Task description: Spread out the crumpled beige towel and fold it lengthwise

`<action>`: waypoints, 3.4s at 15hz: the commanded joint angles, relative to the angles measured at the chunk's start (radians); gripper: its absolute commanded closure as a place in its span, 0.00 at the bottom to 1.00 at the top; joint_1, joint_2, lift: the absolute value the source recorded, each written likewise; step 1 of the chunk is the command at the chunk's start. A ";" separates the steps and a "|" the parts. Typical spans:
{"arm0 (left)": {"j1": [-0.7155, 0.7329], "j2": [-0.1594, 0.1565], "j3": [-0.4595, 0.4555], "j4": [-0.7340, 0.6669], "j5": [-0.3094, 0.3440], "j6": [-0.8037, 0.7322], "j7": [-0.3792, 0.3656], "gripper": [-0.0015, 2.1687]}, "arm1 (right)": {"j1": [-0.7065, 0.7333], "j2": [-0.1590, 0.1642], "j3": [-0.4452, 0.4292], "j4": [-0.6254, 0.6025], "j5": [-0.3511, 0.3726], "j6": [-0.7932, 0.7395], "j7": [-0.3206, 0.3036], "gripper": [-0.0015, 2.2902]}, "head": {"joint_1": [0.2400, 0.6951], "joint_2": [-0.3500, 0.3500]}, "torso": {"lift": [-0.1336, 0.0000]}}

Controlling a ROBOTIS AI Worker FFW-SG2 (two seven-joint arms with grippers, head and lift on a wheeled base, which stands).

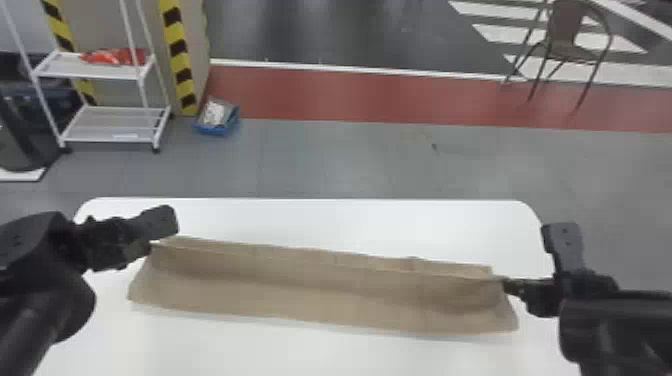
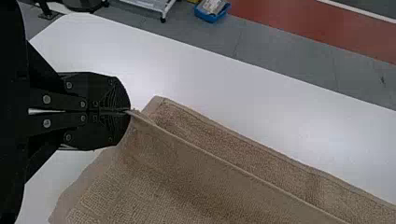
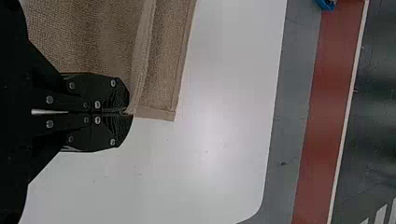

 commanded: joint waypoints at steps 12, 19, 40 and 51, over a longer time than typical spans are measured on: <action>-0.101 -0.044 -0.050 0.141 -0.027 0.032 0.049 0.99 | -0.115 -0.008 0.010 0.106 0.034 0.025 -0.009 0.87 | 1.00 0.29 | 1.00; -0.099 -0.050 -0.048 0.157 0.061 0.044 0.274 0.00 | -0.123 -0.005 0.030 0.121 0.037 0.025 -0.019 0.87 | 1.00 0.31 | 1.00; 0.040 -0.006 0.009 -0.009 0.085 0.044 0.285 0.01 | -0.205 -0.006 0.045 0.242 0.035 0.031 -0.188 0.02 | 1.00 0.32 | 1.00; 0.071 0.016 0.053 -0.033 0.085 0.020 0.250 0.02 | -0.187 -0.015 0.041 0.241 0.023 0.031 -0.174 0.02 | 1.00 0.33 | 1.00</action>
